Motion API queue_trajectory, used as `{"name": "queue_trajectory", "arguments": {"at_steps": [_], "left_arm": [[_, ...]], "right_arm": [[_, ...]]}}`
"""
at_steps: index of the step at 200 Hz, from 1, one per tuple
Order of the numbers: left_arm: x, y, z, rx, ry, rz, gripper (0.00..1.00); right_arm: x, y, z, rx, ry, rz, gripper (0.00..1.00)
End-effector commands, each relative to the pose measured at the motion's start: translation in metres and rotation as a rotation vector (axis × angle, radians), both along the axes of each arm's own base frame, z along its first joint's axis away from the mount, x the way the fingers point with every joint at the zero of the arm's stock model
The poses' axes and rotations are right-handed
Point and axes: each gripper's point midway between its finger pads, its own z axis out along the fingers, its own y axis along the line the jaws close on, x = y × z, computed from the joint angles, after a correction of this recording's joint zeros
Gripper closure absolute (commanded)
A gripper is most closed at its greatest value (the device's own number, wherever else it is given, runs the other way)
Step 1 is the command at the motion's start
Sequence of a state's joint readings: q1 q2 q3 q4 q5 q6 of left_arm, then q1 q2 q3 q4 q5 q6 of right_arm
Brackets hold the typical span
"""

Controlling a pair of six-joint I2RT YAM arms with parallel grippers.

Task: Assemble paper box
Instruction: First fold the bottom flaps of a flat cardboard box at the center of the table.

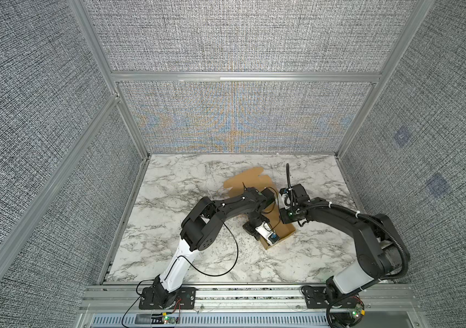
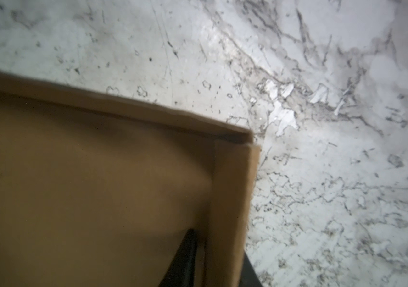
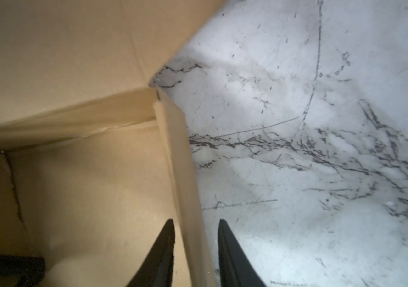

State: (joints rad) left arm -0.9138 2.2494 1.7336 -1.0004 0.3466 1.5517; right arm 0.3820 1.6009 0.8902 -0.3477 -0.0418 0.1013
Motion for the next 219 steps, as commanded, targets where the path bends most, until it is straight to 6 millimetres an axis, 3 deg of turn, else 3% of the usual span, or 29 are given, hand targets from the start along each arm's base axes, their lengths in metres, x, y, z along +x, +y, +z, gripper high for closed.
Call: {"name": "queue_trajectory", "arguments": {"at_steps": [1,24,45,60,100,131,150,157,161,162,163,166,219], "left_arm": [[0.010,0.015,-0.006,0.082,-0.062,0.014,0.75],[0.009,0.017,-0.003,0.093,-0.055,0.007,0.81],[0.009,0.019,-0.004,0.096,-0.057,-0.005,1.00],[0.007,0.019,-0.002,0.091,-0.044,-0.017,1.00],[0.007,0.015,0.001,0.082,-0.038,-0.016,1.00],[0.016,0.015,0.009,0.084,-0.085,-0.016,0.73],[0.025,0.022,0.011,0.116,-0.128,-0.012,0.71],[0.027,0.025,0.013,0.129,-0.143,-0.014,0.66],[0.027,0.026,0.013,0.137,-0.148,-0.016,0.43],[0.028,0.026,0.013,0.137,-0.150,-0.017,0.23],[0.028,0.027,0.014,0.139,-0.151,-0.017,0.12],[0.029,0.028,0.014,0.142,-0.155,-0.018,0.02],[0.034,0.027,0.013,0.142,-0.152,-0.009,0.01]], "right_arm": [[0.002,0.000,0.003,-0.011,-0.002,-0.015,0.68],[0.005,0.004,0.005,-0.017,-0.014,-0.003,0.68],[0.000,0.003,-0.001,-0.028,0.011,-0.005,0.68],[0.009,0.010,0.011,-0.013,-0.017,0.004,0.68],[0.007,0.007,0.011,-0.032,-0.010,0.000,0.68],[0.012,0.005,0.016,-0.047,-0.035,-0.002,0.67],[0.016,0.007,0.017,-0.042,-0.031,-0.004,0.67],[0.016,0.010,0.017,-0.029,-0.032,0.000,0.66],[0.016,0.012,0.018,-0.023,-0.035,0.002,0.66],[0.016,0.012,0.018,-0.022,-0.036,0.003,0.66],[0.017,0.012,0.019,-0.020,-0.039,0.004,0.66],[0.017,0.013,0.019,-0.018,-0.040,0.006,0.66],[0.018,0.014,0.016,-0.017,-0.043,0.010,0.66]]}}
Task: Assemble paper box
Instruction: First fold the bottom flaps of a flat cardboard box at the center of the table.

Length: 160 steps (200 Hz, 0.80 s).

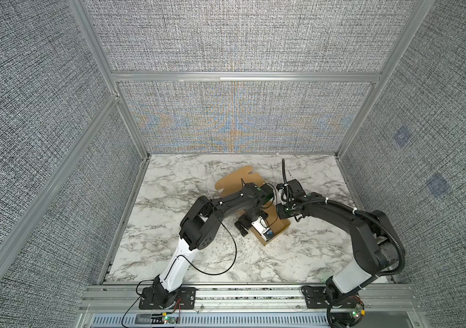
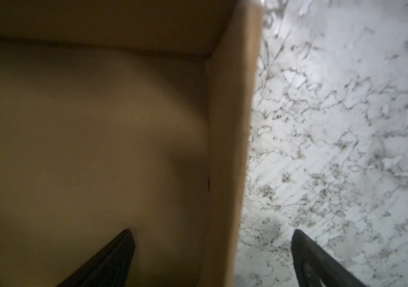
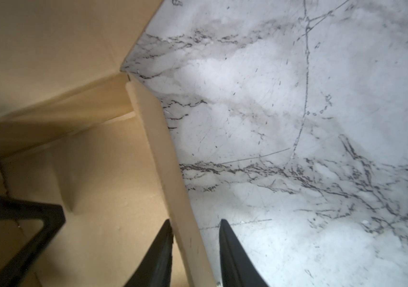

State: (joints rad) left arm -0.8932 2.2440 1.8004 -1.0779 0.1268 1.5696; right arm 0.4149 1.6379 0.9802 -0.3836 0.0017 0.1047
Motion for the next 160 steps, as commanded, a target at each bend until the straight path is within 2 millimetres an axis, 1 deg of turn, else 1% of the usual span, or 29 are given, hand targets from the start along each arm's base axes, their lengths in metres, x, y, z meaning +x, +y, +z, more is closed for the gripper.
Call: {"name": "queue_trajectory", "arguments": {"at_steps": [1,24,49,67,85,95,108,135,142,150,160], "left_arm": [[-0.0037,0.0004,0.0040,0.005,0.021,-0.003,0.01],[-0.0029,-0.0009,0.0012,0.003,0.024,0.024,0.01],[-0.0038,-0.0015,0.0019,0.002,0.031,0.041,0.01],[-0.0007,-0.0013,-0.0008,0.003,0.013,0.037,0.01],[0.0014,0.0004,-0.0036,0.014,0.001,0.028,0.12],[0.0005,0.0003,-0.0022,0.020,0.005,0.021,0.20],[0.0005,-0.0011,-0.0001,0.024,0.012,0.024,0.32],[-0.0017,-0.0003,-0.0031,0.039,0.028,0.025,0.48],[-0.0023,-0.0017,-0.0015,0.041,0.032,0.026,0.52],[-0.0031,-0.0043,0.0002,0.038,0.037,0.034,0.60],[-0.0034,-0.0054,0.0027,0.034,0.044,0.037,0.65]], "right_arm": [[0.0024,0.0022,0.0031,0.012,-0.013,-0.001,0.66],[0.0023,-0.0005,0.0010,-0.001,-0.014,-0.004,0.66],[0.0032,0.0028,0.0038,0.012,-0.013,0.002,0.66],[0.0034,-0.0012,0.0038,-0.010,-0.018,0.003,0.66],[0.0025,-0.0015,0.0047,-0.005,-0.017,-0.005,0.66],[0.0019,0.0001,0.0065,0.010,-0.021,-0.007,0.66],[0.0013,0.0015,0.0068,0.024,-0.030,-0.006,0.66],[-0.0010,-0.0012,0.0036,0.016,-0.024,-0.015,0.66],[-0.0007,-0.0007,0.0052,0.022,-0.026,-0.017,0.66],[-0.0006,0.0000,0.0065,0.027,-0.031,-0.017,0.66],[-0.0006,-0.0005,0.0070,0.026,-0.037,-0.012,0.66]]}}
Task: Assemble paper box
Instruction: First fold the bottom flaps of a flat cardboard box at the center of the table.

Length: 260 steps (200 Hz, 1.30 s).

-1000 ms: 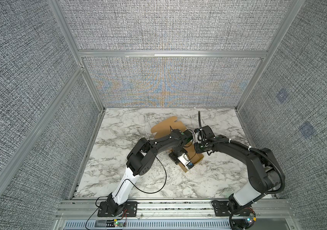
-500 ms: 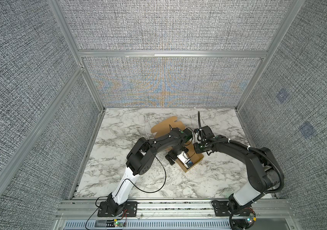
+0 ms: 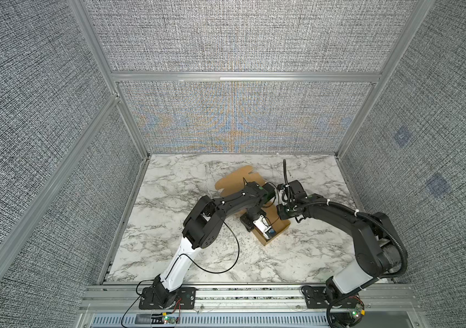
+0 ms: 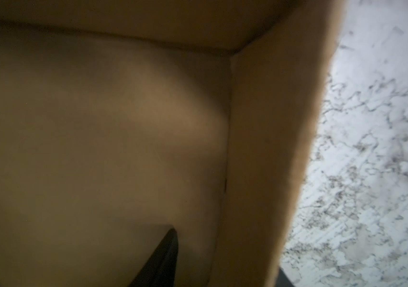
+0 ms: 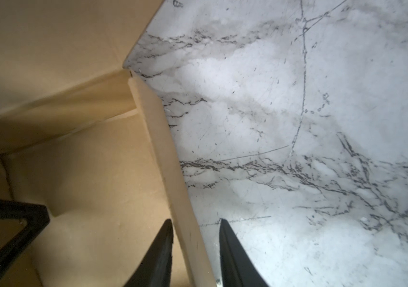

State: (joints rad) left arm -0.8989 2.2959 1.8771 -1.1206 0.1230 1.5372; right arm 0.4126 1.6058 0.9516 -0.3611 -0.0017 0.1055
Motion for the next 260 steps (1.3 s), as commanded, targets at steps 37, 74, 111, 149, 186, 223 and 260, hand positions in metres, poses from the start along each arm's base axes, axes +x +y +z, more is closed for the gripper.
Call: {"name": "queue_trajectory", "arguments": {"at_steps": [37,74,111,149,186,223,260], "left_arm": [[-0.003,-0.006,0.006,0.019,0.028,0.063,0.81],[-0.002,-0.003,0.000,0.050,0.018,0.073,0.79],[-0.006,-0.010,0.006,0.003,0.035,0.066,1.00],[-0.003,-0.016,0.013,-0.040,0.015,0.035,1.00],[0.006,-0.021,0.019,-0.073,-0.038,0.051,0.88],[0.012,-0.016,0.038,-0.097,-0.109,0.062,0.01],[0.009,-0.003,0.066,-0.116,-0.166,0.129,0.01]], "right_arm": [[0.002,0.000,0.004,0.004,-0.009,-0.013,0.66],[0.001,-0.003,0.004,-0.011,-0.016,-0.009,0.66],[0.000,-0.002,0.000,-0.006,-0.009,-0.007,0.66],[0.003,0.000,0.006,0.002,-0.019,-0.007,0.66],[0.003,0.002,0.006,0.011,-0.011,-0.015,0.66],[0.005,0.005,0.011,0.020,-0.021,0.003,0.66],[0.008,0.010,0.011,0.037,-0.020,0.014,0.66]]}}
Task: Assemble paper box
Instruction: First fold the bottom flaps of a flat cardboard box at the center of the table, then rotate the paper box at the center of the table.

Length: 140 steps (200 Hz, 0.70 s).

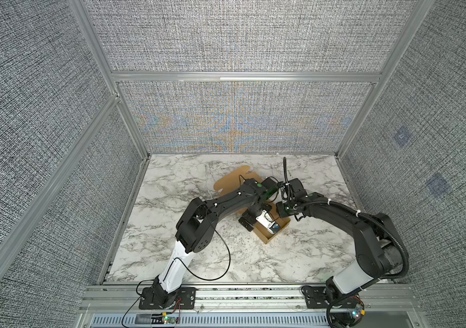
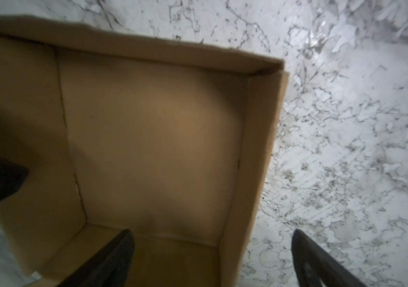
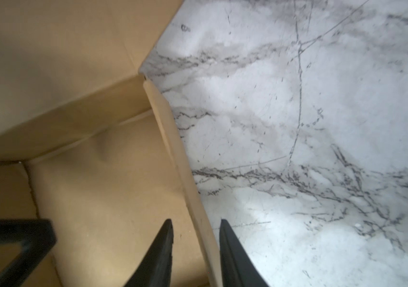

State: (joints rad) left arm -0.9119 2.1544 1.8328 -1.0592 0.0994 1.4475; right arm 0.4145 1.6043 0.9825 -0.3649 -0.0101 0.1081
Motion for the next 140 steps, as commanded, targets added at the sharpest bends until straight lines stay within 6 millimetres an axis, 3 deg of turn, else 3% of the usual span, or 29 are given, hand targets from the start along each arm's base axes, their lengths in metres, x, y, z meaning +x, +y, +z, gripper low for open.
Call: {"name": "queue_trajectory", "arguments": {"at_steps": [1,20,42,72,88,110,140], "left_arm": [[0.003,0.008,0.019,-0.014,-0.059,0.058,0.01],[0.016,0.014,0.039,-0.050,-0.161,0.162,0.01],[0.032,0.024,0.090,-0.164,-0.290,0.347,0.01],[0.080,0.051,0.159,-0.382,-0.543,0.677,0.01],[0.101,0.075,0.207,-0.512,-0.685,0.840,0.01],[0.129,0.115,0.254,-0.682,-0.711,1.089,0.01],[0.164,0.164,0.287,-0.897,-0.645,1.351,0.01]], "right_arm": [[0.001,0.004,0.000,0.017,0.002,0.010,0.66],[0.003,0.001,-0.004,-0.007,0.015,0.002,0.66],[0.002,-0.003,-0.008,-0.033,0.028,-0.011,0.67],[0.002,-0.006,-0.011,-0.043,0.028,-0.029,0.76],[0.002,-0.005,-0.010,-0.034,0.029,-0.034,0.85],[0.005,-0.005,-0.008,-0.028,0.014,-0.048,0.92],[0.008,-0.004,-0.007,-0.013,0.008,-0.077,0.94]]}}
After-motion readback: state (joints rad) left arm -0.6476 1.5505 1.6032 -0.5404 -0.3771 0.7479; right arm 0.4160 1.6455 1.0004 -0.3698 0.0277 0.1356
